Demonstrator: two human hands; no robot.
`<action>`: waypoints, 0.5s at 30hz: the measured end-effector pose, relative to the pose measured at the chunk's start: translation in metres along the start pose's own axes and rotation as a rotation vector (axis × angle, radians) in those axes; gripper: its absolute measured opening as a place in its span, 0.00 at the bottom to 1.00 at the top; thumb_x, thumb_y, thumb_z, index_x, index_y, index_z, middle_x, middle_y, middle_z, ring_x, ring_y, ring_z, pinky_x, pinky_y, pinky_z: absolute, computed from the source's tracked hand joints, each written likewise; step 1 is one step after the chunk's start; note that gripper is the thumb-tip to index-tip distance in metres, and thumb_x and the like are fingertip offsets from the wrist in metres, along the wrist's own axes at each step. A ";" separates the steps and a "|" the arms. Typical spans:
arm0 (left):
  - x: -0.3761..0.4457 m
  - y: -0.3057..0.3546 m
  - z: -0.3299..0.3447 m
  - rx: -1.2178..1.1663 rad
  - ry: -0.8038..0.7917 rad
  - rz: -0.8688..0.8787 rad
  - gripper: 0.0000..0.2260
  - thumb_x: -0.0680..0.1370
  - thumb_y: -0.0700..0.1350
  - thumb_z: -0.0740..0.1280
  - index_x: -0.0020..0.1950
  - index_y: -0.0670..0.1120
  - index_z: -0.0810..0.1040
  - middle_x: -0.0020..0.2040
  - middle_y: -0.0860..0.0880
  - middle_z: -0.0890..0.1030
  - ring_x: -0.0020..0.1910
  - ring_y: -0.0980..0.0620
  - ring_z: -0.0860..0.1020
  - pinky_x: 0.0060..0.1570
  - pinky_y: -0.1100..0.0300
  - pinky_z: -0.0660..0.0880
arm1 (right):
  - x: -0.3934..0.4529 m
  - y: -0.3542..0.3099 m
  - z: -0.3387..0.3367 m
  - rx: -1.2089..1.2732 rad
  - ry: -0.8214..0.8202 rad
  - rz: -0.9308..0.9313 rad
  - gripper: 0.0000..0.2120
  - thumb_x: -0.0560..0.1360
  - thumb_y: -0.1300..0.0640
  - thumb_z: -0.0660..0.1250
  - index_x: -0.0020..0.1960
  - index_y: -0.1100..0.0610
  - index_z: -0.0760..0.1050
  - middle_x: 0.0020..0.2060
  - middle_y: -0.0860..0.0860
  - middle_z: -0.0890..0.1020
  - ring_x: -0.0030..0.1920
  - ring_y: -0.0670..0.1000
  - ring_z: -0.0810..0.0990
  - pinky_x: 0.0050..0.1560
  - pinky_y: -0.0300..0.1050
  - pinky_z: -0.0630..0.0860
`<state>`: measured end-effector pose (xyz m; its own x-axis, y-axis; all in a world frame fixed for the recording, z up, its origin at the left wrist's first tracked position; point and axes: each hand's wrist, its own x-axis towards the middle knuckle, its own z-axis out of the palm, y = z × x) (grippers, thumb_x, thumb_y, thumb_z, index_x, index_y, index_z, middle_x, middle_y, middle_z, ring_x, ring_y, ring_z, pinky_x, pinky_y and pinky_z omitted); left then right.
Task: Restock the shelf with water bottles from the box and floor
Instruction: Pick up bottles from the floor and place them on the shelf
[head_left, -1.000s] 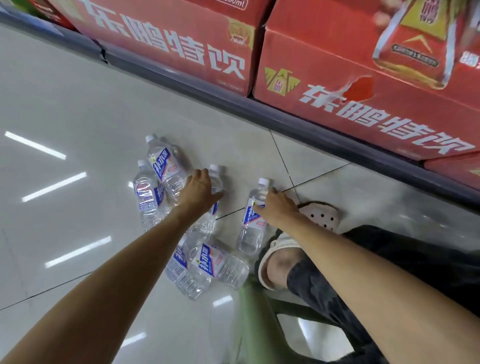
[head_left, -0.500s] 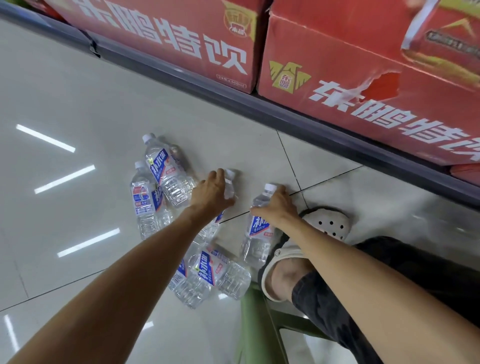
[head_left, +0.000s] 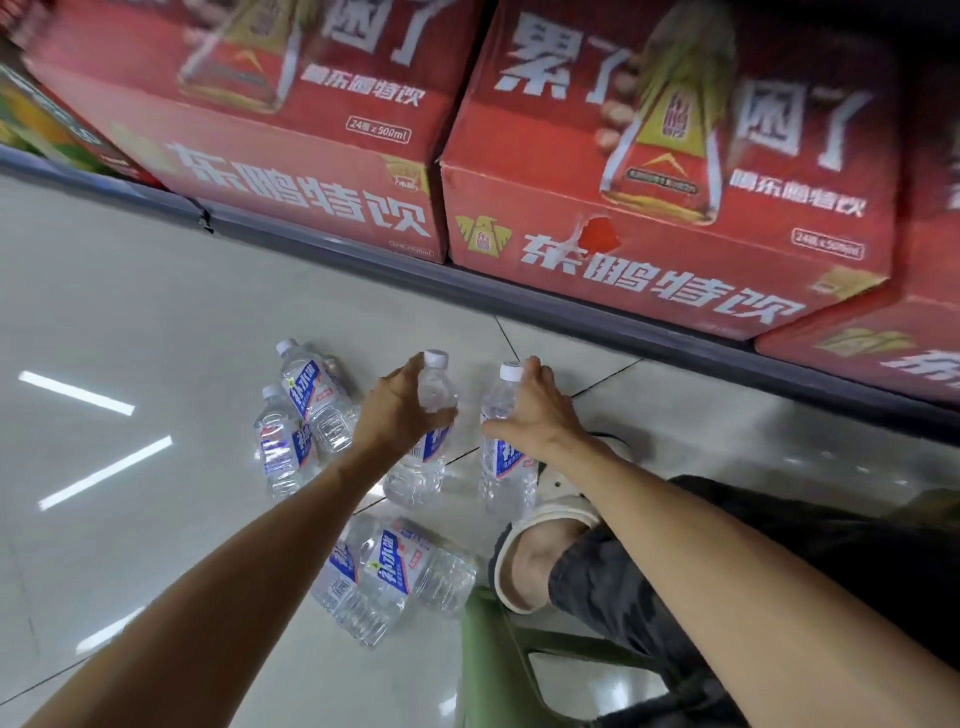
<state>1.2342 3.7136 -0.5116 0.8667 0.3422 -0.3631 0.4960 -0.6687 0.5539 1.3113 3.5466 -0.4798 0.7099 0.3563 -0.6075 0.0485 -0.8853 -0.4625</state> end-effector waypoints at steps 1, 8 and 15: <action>-0.002 0.009 -0.008 -0.007 0.021 0.024 0.28 0.67 0.52 0.77 0.64 0.50 0.71 0.53 0.45 0.82 0.46 0.46 0.80 0.45 0.60 0.75 | -0.007 -0.002 -0.008 0.000 0.021 -0.025 0.38 0.66 0.49 0.76 0.67 0.58 0.58 0.61 0.55 0.68 0.58 0.61 0.75 0.51 0.48 0.72; -0.016 0.084 -0.060 -0.013 0.118 0.197 0.29 0.67 0.52 0.78 0.64 0.47 0.73 0.55 0.45 0.82 0.49 0.46 0.81 0.48 0.54 0.78 | -0.056 -0.003 -0.083 -0.010 0.223 -0.147 0.37 0.65 0.49 0.77 0.64 0.57 0.59 0.59 0.54 0.69 0.54 0.58 0.76 0.48 0.48 0.73; -0.042 0.164 -0.108 -0.091 0.134 0.414 0.31 0.67 0.50 0.78 0.67 0.50 0.70 0.50 0.56 0.81 0.41 0.60 0.81 0.42 0.64 0.79 | -0.116 0.000 -0.166 0.014 0.390 -0.281 0.38 0.66 0.52 0.77 0.66 0.56 0.58 0.58 0.53 0.70 0.50 0.53 0.76 0.52 0.49 0.77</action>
<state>1.2847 3.6605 -0.3247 0.9895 0.1445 0.0004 0.1032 -0.7084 0.6982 1.3460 3.4556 -0.3023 0.8814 0.4403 -0.1711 0.2689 -0.7654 -0.5847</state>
